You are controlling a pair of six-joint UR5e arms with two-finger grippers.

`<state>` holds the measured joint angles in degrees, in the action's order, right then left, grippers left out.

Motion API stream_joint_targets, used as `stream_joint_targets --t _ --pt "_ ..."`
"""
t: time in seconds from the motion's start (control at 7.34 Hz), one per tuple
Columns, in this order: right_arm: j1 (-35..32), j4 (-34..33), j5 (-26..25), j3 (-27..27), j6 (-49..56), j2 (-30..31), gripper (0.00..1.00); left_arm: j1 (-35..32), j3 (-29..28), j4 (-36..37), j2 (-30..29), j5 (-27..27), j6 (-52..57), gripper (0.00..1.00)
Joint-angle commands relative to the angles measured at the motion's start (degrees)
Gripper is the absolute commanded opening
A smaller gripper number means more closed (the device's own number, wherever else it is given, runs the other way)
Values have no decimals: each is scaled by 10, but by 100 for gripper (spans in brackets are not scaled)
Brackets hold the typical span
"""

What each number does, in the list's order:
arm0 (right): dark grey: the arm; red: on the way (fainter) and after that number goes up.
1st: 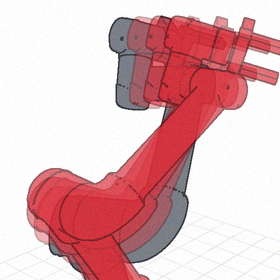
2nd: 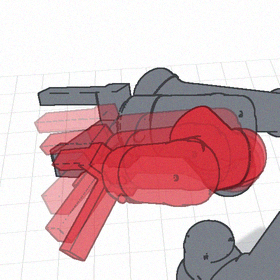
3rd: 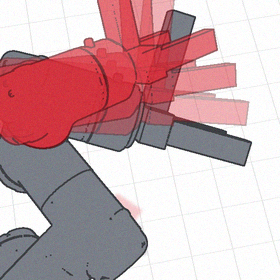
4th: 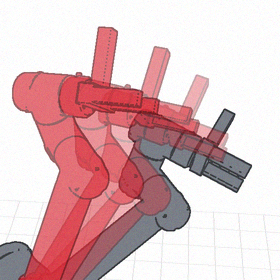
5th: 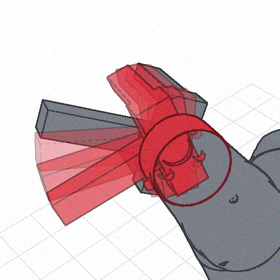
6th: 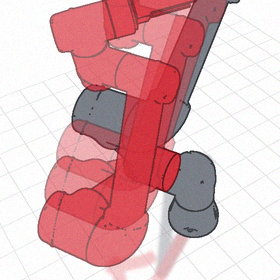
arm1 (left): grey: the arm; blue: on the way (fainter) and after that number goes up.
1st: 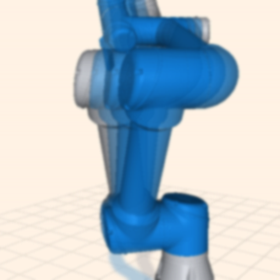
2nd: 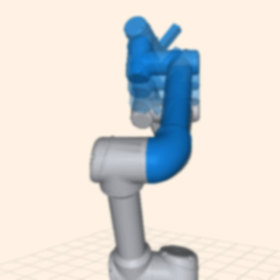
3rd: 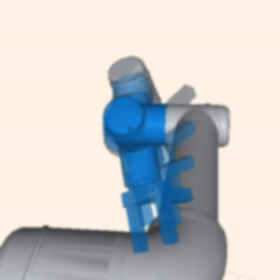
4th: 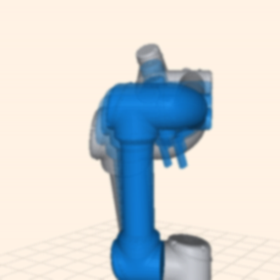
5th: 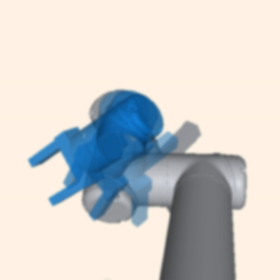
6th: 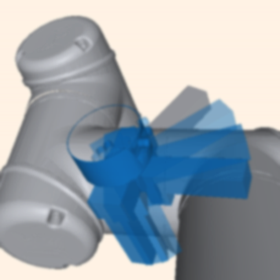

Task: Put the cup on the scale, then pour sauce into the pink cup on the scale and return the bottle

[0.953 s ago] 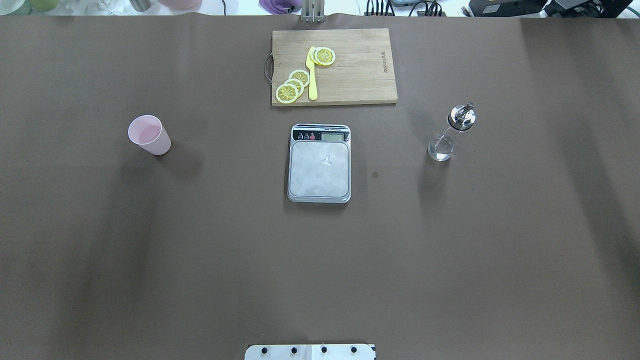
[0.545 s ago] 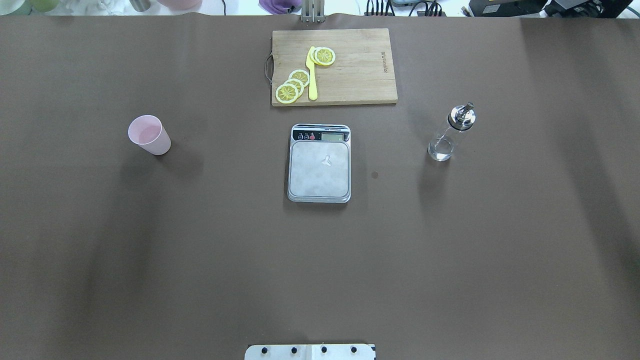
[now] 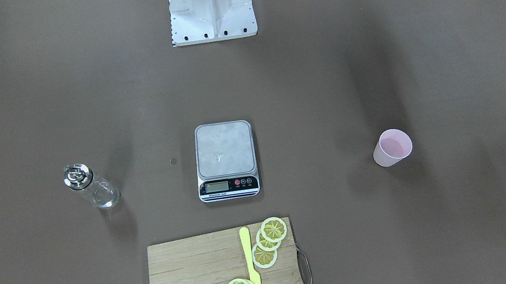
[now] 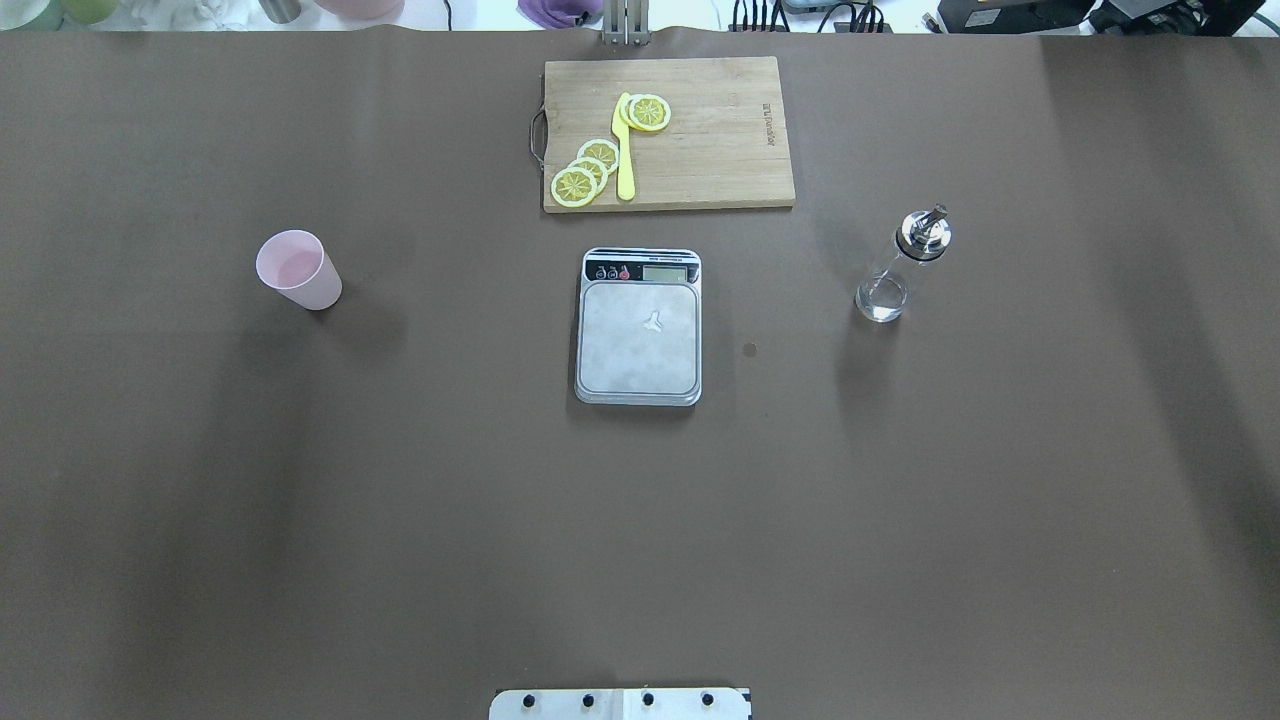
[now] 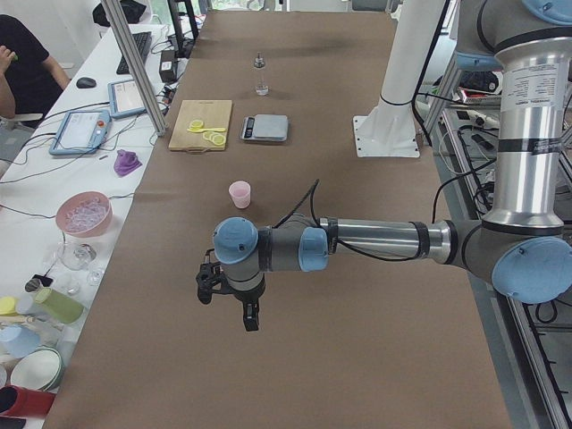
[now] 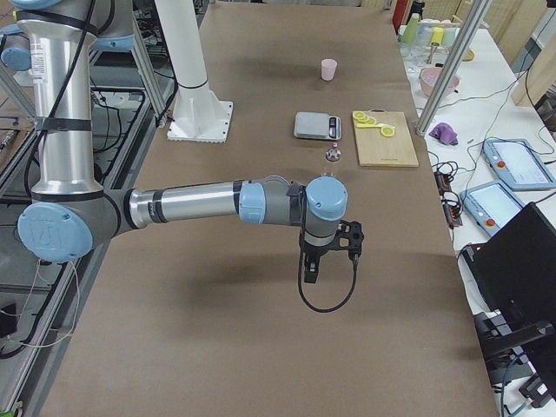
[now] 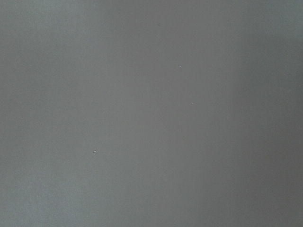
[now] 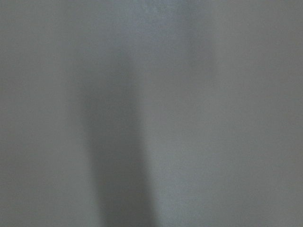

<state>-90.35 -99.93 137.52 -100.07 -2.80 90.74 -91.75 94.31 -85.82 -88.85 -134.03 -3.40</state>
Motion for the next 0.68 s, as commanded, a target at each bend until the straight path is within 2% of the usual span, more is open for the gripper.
stream_joint_targets --t 0.0,0.14,0.27,0.54 --pt "0 0 1 1 0 -1 100 2 21 -6 -28 1 1 98" --pt "0 0 2 1 0 -1 100 3 20 -21 -45 -3 -22 98" --pt "0 0 5 0 4 1 100 25 -2 -22 -101 -3 -166 98" --pt "0 0 3 1 3 1 100 104 66 -19 -128 3 -295 98"
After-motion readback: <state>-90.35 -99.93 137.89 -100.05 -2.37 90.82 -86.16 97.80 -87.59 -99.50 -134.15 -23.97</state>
